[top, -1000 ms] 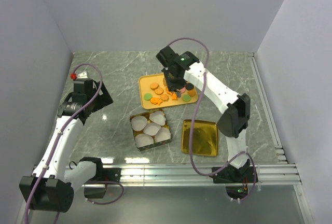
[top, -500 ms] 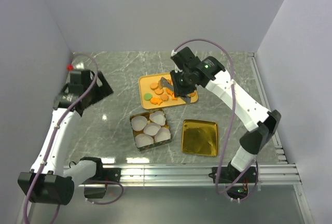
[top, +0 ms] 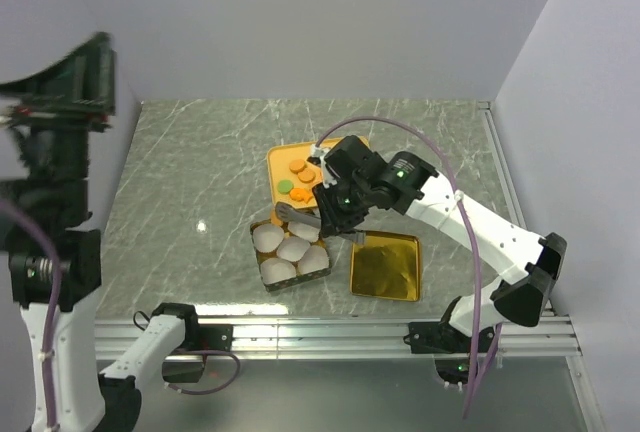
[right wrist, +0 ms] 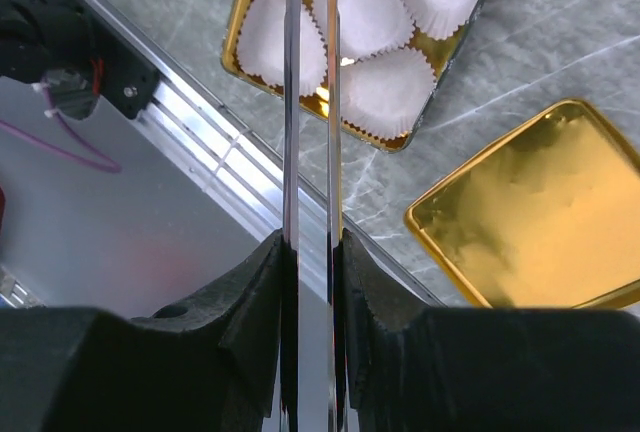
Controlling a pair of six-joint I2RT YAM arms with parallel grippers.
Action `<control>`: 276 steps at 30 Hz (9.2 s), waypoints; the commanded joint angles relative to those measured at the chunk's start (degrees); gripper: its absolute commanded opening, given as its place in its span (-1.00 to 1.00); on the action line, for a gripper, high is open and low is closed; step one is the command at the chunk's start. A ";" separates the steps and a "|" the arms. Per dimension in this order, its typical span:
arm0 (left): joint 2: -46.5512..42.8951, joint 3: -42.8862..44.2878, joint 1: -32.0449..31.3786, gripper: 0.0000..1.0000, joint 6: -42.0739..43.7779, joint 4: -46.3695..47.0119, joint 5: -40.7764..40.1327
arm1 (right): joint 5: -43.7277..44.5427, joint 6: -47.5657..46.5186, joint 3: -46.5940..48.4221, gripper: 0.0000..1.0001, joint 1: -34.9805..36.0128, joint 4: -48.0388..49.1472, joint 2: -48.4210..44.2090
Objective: Pack the cookies
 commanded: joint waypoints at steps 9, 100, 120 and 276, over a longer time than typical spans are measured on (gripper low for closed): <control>4.23 9.88 -0.12 0.99 -4.02 43.88 -7.91 | -0.18 -0.15 -3.31 -1.00 2.17 6.25 4.34; -17.11 -38.59 -0.21 0.99 32.90 -29.85 -25.24 | 18.10 -1.30 20.42 -0.08 -11.89 -5.87 23.32; -21.51 -48.89 -1.88 0.96 34.48 -20.97 -23.20 | 17.66 -0.15 22.00 0.01 -10.75 -9.65 30.18; -19.84 -49.86 -6.54 0.76 36.32 -19.03 -19.16 | 10.72 5.91 6.44 -0.23 0.07 -3.94 10.67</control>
